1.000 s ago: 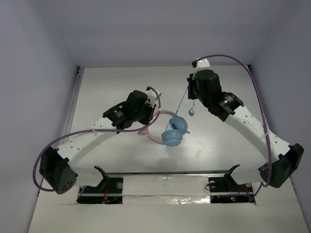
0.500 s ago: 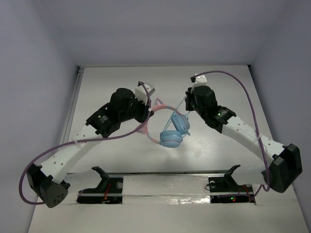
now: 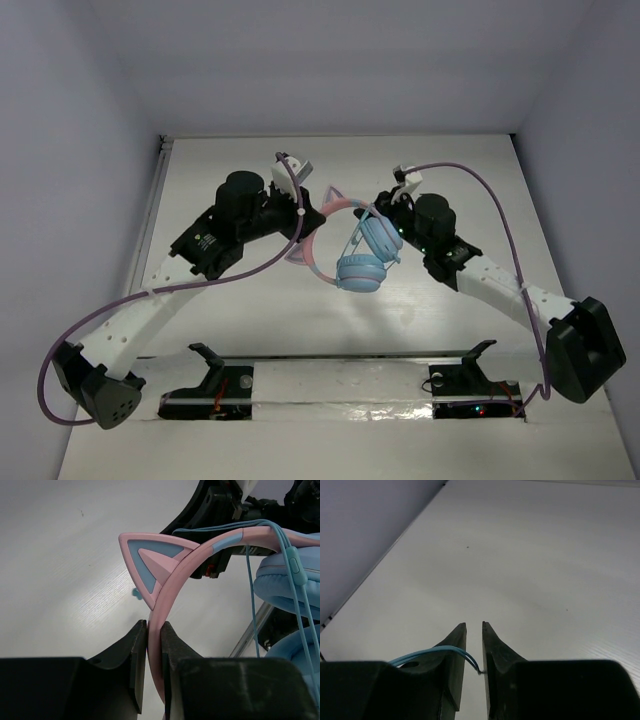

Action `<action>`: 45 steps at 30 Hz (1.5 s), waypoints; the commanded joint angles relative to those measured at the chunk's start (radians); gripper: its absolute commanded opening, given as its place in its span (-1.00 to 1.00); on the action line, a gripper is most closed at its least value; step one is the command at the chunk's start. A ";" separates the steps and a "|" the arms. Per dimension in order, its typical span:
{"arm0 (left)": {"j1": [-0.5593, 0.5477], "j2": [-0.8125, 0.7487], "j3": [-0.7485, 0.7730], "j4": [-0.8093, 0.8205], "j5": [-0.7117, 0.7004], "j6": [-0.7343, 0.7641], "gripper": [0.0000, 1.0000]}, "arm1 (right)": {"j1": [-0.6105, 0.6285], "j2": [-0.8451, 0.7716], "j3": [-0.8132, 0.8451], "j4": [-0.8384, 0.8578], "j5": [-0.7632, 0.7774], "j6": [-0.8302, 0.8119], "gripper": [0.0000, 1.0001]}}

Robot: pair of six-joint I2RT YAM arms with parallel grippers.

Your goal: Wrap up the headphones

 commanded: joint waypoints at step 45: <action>0.034 0.021 0.212 0.098 -0.452 -0.306 -1.00 | -0.022 0.118 -0.203 0.353 -0.149 0.222 -0.91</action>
